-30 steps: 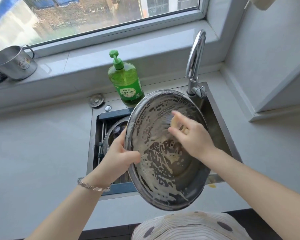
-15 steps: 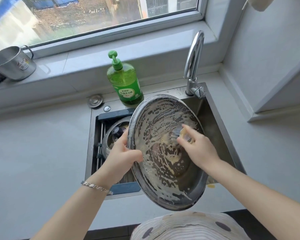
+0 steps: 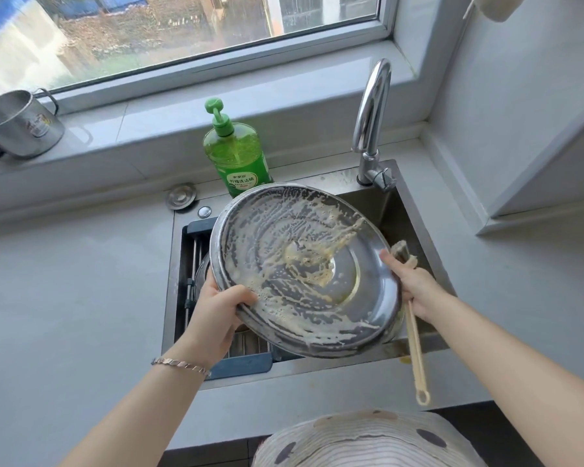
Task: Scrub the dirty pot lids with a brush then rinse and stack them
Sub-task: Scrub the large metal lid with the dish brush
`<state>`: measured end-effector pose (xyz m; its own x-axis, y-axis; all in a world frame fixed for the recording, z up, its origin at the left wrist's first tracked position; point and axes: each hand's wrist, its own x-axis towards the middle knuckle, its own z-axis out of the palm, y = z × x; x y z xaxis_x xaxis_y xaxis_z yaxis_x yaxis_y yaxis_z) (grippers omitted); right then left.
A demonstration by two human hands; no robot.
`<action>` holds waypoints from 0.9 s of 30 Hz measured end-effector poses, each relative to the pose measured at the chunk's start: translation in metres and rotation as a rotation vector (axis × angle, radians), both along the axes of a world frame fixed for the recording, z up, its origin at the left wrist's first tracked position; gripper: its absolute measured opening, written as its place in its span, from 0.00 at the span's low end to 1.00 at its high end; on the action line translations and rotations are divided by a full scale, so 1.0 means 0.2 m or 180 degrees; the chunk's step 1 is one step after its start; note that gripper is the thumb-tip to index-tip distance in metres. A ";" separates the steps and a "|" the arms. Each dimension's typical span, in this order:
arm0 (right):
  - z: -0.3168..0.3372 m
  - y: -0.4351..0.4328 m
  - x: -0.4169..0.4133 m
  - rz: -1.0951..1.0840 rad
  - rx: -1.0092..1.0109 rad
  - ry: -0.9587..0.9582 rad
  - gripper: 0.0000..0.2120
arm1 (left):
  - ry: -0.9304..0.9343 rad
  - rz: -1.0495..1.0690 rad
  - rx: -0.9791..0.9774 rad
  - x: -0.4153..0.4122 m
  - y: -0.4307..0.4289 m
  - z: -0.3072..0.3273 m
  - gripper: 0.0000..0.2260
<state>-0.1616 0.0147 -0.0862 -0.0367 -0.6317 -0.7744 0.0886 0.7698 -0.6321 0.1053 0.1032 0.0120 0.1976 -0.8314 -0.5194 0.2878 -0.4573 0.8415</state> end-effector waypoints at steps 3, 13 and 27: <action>0.03 -0.02 0.02 -0.0072 0.0034 -0.0616 0.11 | 0.0119 0.0014 0.0022 0.00 0.01 -0.03 0.32; 0.21 -0.17 -0.08 0.1066 -0.0892 -0.0700 0.06 | -0.0742 -0.0414 -0.0038 0.20 -0.19 0.10 0.30; 0.43 -0.29 0.11 0.1157 -0.2062 0.2691 0.33 | -0.0709 -0.1916 0.0641 0.04 -0.22 0.17 0.23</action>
<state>-0.1392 -0.0426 -0.0002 -0.1263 -0.9859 -0.1101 -0.7206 0.1674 -0.6729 0.1134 0.0586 0.0453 -0.1497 -0.7212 -0.6764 -0.2370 -0.6379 0.7327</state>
